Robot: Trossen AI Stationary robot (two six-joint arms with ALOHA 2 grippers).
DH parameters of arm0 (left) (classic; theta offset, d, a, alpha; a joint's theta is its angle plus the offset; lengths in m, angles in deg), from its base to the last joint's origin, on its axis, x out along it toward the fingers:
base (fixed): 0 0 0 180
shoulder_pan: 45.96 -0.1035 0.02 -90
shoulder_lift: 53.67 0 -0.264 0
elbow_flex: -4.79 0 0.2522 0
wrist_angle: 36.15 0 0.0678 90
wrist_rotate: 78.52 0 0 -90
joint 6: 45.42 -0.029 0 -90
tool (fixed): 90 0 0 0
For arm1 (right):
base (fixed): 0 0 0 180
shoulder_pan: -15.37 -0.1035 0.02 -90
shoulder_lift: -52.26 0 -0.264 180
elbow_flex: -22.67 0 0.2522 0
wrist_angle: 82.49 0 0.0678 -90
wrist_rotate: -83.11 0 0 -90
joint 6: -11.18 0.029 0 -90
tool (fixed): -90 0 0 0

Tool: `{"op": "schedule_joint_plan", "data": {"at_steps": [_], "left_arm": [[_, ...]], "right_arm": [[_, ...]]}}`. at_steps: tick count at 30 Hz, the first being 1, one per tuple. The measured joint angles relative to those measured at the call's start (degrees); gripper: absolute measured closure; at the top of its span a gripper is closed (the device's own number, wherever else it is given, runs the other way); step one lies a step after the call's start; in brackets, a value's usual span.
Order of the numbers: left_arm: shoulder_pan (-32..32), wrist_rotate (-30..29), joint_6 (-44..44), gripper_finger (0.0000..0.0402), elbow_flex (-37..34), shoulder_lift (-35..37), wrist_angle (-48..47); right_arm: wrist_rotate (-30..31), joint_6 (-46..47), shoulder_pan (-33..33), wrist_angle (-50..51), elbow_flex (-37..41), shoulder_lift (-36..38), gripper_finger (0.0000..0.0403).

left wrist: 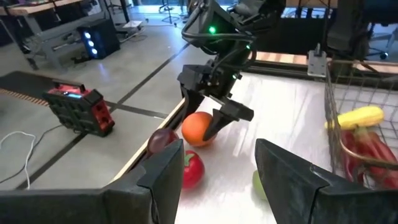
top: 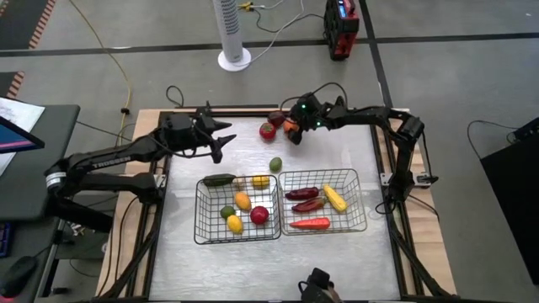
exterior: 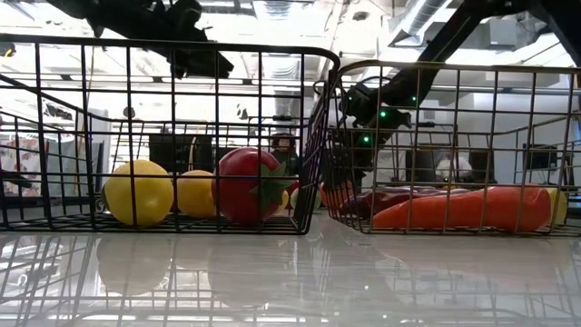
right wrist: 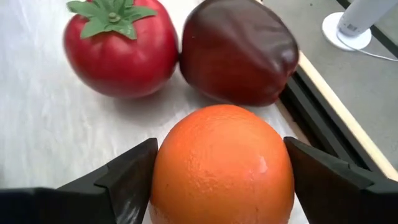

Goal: Sort produce into baskets
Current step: Put the orange into the black wire basket

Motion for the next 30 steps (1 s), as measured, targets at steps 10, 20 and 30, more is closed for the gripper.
{"op": "schedule_joint_plan", "data": {"at_steps": [10,20,30], "left_arm": [[0.0,-0.32,-1.36,0.0214,0.04,5.1,-2.98],[0.0,-3.47,-2.92,0.0214,0.04,4.52,-5.37],[0.0,-3.79,-3.48,0.0214,0.04,4.49,-5.3]], "right_arm": [[-0.12,-0.31,-2.11,3.95,0.29,2.78,0.0055],[-0.89,1.89,-8.56,7.97,0.37,14.45,0.0054],[-6.85,3.15,-24.54,-2.55,0.26,20.79,0.0052]]}}
